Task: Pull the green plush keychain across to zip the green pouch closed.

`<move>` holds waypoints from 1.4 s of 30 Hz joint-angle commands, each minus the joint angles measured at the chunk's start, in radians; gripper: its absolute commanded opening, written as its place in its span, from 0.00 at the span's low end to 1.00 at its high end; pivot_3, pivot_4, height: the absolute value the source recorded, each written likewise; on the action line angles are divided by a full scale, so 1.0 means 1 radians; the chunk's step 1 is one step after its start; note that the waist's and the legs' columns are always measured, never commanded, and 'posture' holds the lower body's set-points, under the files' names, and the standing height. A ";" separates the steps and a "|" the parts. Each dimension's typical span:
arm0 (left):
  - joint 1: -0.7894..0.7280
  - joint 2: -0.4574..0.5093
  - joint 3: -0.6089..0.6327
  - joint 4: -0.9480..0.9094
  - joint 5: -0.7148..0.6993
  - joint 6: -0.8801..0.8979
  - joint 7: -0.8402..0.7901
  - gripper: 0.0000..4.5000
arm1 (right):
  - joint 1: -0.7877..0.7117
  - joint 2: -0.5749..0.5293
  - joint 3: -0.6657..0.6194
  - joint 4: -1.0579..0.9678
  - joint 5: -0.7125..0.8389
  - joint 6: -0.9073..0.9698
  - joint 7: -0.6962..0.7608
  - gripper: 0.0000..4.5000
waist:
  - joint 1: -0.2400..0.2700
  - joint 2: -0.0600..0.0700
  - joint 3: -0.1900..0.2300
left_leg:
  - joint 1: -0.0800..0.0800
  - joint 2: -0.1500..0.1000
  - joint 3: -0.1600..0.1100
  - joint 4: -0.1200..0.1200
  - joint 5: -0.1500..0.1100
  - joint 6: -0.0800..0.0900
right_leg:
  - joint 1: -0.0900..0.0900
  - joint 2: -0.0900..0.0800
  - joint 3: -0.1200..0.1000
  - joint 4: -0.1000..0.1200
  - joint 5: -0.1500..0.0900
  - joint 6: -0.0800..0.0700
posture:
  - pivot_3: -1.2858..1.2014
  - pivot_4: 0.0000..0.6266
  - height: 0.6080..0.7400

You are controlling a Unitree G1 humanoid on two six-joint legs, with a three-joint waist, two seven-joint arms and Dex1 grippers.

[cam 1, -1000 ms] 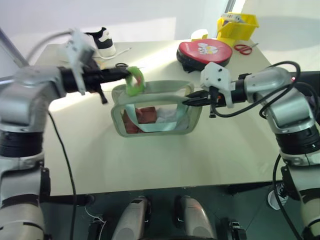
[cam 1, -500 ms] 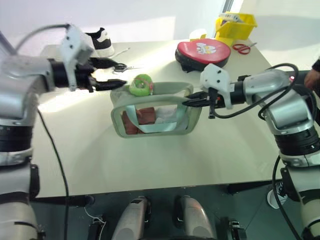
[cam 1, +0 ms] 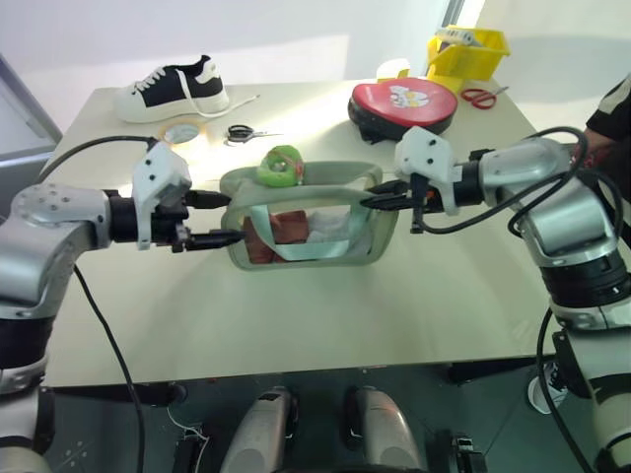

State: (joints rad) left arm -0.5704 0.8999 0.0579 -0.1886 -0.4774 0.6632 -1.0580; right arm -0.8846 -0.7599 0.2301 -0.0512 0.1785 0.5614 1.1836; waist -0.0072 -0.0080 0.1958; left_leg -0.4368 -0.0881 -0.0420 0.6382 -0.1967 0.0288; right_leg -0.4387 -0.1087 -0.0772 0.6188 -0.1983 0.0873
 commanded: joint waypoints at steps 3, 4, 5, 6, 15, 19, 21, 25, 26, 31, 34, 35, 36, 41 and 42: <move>-0.031 -0.005 -0.023 0.070 0.077 -0.083 0.023 0.10 | -0.013 0.006 -0.010 -0.028 0.007 0.008 -0.004 0.00 | -0.003 0.000 0.000 | 0.000 0.000 0.001 0.000 0.000 0.000 | 0.000 0.000 0.000 0.000 0.000 0.000 | 0.52 0.24 1.00; -0.030 -0.005 -0.026 0.087 0.086 -0.096 0.021 0.01 | -0.013 0.007 -0.011 -0.029 0.008 0.011 -0.005 0.00 | -0.003 0.000 0.000 | 0.000 0.000 0.001 0.000 0.000 0.000 | -0.001 0.000 0.000 0.000 0.000 0.000 | 0.52 0.24 1.00; -0.038 -0.009 -0.026 0.112 0.093 -0.106 0.025 0.01 | -0.012 0.009 -0.011 -0.030 0.008 0.014 -0.008 0.00 | -0.002 0.000 0.000 | 0.000 0.000 0.001 -0.001 0.000 0.000 | -0.001 0.000 0.000 0.000 0.000 0.000 | 0.52 0.24 1.00; -0.047 -0.013 -0.025 0.130 0.096 -0.111 0.028 0.01 | -0.012 0.012 -0.013 -0.032 0.010 0.019 -0.012 0.00 | -0.002 0.000 0.000 | 0.000 0.000 0.001 -0.001 0.000 0.000 | -0.001 0.000 0.000 0.000 0.000 0.000 | 0.52 0.24 1.00; -0.033 0.000 -0.029 0.076 0.055 -0.075 -0.012 0.00 | -0.034 -0.015 -0.022 -0.011 0.025 0.045 0.019 0.35 | -0.003 0.000 0.000 | 0.000 0.000 0.001 -0.001 0.000 0.000 | -0.001 0.000 0.000 0.000 0.000 0.000 | 0.52 0.24 1.00; -0.034 0.002 -0.031 0.084 0.066 -0.083 -0.010 0.00 | -0.176 -0.010 -0.042 0.099 0.031 0.022 0.053 0.79 | -0.003 0.000 0.000 | 0.000 0.000 0.002 0.000 0.000 0.000 | -0.001 -0.001 0.000 0.000 0.000 0.000 | 0.52 0.24 1.00; -0.035 0.006 -0.028 0.082 0.063 -0.082 -0.013 0.00 | -0.262 0.036 -0.057 0.153 0.048 0.032 0.034 0.79 | -0.005 0.000 0.000 | 0.000 0.000 0.002 0.000 0.000 0.000 | -0.001 -0.001 0.000 0.000 0.000 0.000 | 0.52 0.24 1.00; -0.039 0.007 -0.026 0.083 0.061 -0.082 -0.013 0.00 | -0.344 0.170 -0.055 0.196 0.073 0.059 -0.027 0.79 | -0.005 -0.001 -0.001 | 0.001 0.001 0.002 -0.003 0.000 0.000 | -0.002 0.000 0.000 0.000 0.000 0.000 | 0.52 0.24 1.00; -0.041 0.006 -0.025 0.084 0.060 -0.082 -0.013 0.00 | -0.361 0.236 -0.048 0.228 0.061 0.052 -0.076 0.79 | -0.006 -0.001 -0.001 | 0.001 0.000 0.002 -0.004 0.000 0.000 | -0.002 0.000 0.001 0.000 0.000 0.000 | 0.52 0.24 1.00; -0.048 -0.001 -0.031 0.084 0.060 -0.084 -0.013 0.00 | -0.427 0.422 -0.031 0.471 -0.017 -0.030 -0.228 0.79 | -0.001 -0.001 -0.001 | 0.003 0.000 0.006 -0.005 0.001 -0.001 | -0.003 0.002 0.006 0.004 0.001 -0.001 | 0.52 0.24 1.00; -0.047 -0.002 -0.031 0.083 0.061 -0.085 -0.013 0.00 | -0.457 0.456 -0.030 0.608 -0.028 -0.041 -0.230 0.79 | 0.001 -0.002 -0.001 | 0.003 -0.002 0.006 -0.005 0.001 -0.001 | -0.003 0.003 0.009 0.003 0.001 -0.001 | 0.52 0.24 1.00; -0.047 -0.001 -0.031 0.083 0.062 -0.086 -0.013 0.00 | -0.463 0.460 -0.029 0.635 -0.028 -0.041 -0.220 0.79 | -0.002 -0.002 -0.001 | 0.003 -0.002 0.006 -0.005 0.001 -0.001 | -0.003 0.004 0.010 0.002 0.001 -0.002 | 0.52 0.24 1.00; -0.046 0.000 -0.030 0.084 0.062 -0.088 -0.014 0.00 | -0.467 0.461 -0.026 0.655 -0.030 -0.043 -0.210 0.79 | -0.004 -0.002 -0.001 | 0.003 -0.002 0.007 -0.005 0.001 -0.001 | -0.003 0.005 0.011 0.002 0.001 -0.002 | 0.52 0.24 1.00; -0.038 0.003 -0.025 0.079 0.062 -0.088 -0.011 0.00 | -0.463 0.462 -0.013 0.687 -0.047 -0.059 -0.171 0.74 | -0.008 -0.002 -0.001 | 0.005 0.000 0.008 -0.007 0.001 -0.001 | -0.005 0.006 0.013 0.005 0.001 -0.002 | 0.52 0.24 1.00; -0.036 0.003 -0.025 0.079 0.063 -0.089 -0.011 0.00 | -0.462 0.463 -0.016 0.683 -0.045 -0.055 -0.166 0.67 | -0.008 -0.002 -0.001 | 0.005 0.000 0.008 -0.007 0.001 -0.001 | -0.005 0.006 0.013 0.006 0.001 -0.002 | 0.52 0.24 1.00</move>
State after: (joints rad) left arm -0.6043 0.8931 0.0201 -0.0904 -0.4193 0.5807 -1.0676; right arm -1.3134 -0.2971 0.2270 0.6547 0.1315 0.5170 1.0043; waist -0.0149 -0.0096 0.1949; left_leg -0.4313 -0.0882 -0.0340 0.6307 -0.1955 0.0273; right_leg -0.4435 -0.1029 -0.0639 0.6250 -0.1972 0.0854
